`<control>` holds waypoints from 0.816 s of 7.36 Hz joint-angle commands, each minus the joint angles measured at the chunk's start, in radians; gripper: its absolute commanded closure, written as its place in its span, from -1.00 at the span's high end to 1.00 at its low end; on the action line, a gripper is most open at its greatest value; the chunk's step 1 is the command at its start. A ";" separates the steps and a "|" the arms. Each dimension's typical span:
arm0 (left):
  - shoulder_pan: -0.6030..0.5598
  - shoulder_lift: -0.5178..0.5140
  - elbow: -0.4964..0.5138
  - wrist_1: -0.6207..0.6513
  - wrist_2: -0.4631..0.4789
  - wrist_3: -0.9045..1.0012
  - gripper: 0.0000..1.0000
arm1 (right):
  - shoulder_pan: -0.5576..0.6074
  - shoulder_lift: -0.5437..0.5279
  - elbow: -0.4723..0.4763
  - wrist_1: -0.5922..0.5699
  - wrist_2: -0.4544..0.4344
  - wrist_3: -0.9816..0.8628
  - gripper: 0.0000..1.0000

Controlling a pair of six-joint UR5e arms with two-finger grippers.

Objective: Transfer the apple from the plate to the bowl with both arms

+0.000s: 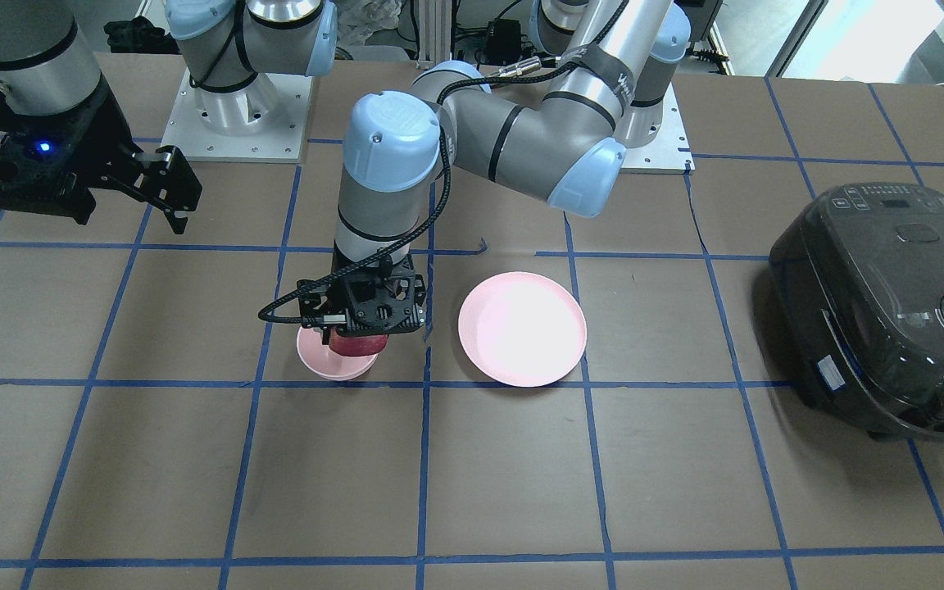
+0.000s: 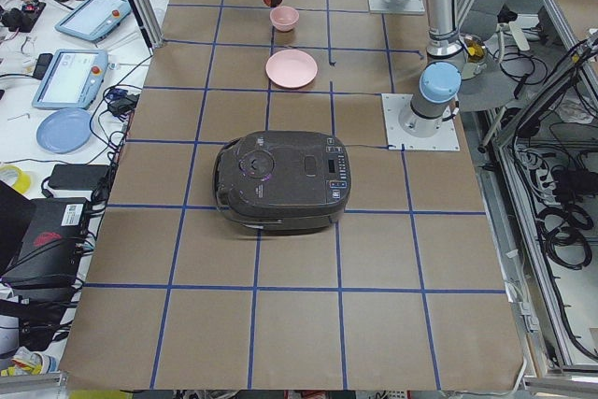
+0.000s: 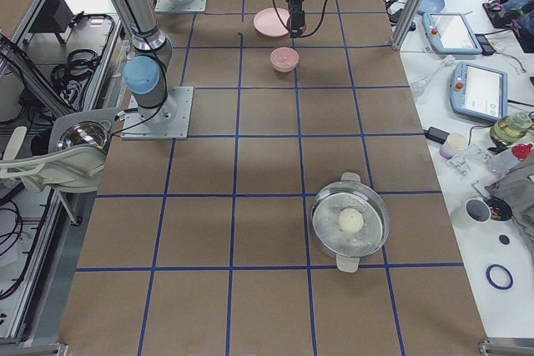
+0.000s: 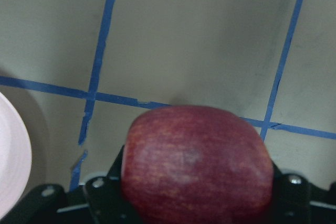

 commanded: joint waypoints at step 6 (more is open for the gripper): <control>-0.050 -0.105 -0.012 0.070 0.024 0.046 0.42 | -0.002 -0.013 0.000 -0.010 -0.004 -0.006 1.00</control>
